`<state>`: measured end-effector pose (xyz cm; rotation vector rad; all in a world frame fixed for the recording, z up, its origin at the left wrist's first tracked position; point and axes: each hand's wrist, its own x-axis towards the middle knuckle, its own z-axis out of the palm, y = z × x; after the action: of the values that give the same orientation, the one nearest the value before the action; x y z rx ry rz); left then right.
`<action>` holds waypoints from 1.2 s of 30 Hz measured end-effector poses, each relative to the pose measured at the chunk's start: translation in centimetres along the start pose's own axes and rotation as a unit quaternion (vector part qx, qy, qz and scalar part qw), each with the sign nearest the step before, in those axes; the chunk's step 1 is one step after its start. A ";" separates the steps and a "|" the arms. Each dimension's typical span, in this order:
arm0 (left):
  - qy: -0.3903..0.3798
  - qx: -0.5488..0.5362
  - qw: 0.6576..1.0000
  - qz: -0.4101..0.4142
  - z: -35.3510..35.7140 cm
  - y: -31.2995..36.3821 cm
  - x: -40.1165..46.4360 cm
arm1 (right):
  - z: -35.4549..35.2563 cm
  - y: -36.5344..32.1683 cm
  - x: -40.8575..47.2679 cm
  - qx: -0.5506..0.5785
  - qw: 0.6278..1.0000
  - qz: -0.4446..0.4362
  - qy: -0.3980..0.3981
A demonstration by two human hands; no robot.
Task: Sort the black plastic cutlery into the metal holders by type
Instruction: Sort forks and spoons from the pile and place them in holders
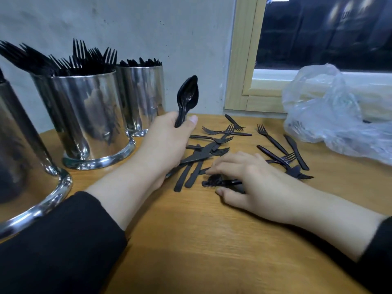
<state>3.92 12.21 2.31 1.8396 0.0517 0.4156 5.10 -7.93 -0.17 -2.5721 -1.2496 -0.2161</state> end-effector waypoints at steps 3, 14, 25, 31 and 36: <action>0.005 -0.025 1.000 -0.007 -0.2 0.3 -0.1 | 0.5 -0.2 0.3 -0.016 0.999 -0.015 0.032; -0.042 0.113 0.984 0.130 1.1 0.9 -1.3 | -3.8 -1.1 -0.9 0.397 0.807 0.143 0.413; -0.111 0.231 0.927 0.272 3.4 1.2 -3.0 | -5.0 -0.6 -2.4 0.710 0.568 0.202 0.364; -0.078 0.237 0.945 0.213 3.2 1.9 -3.2 | -7.1 3.7 -5.5 0.109 0.928 0.286 0.210; -0.061 0.177 0.968 0.165 2.9 1.7 -2.9 | -6.4 6.6 -7.7 -0.003 0.929 0.369 0.007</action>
<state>1.83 8.31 2.49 2.2317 -0.2871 0.5497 5.41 -19.55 2.83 -2.8224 -0.2062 -0.0746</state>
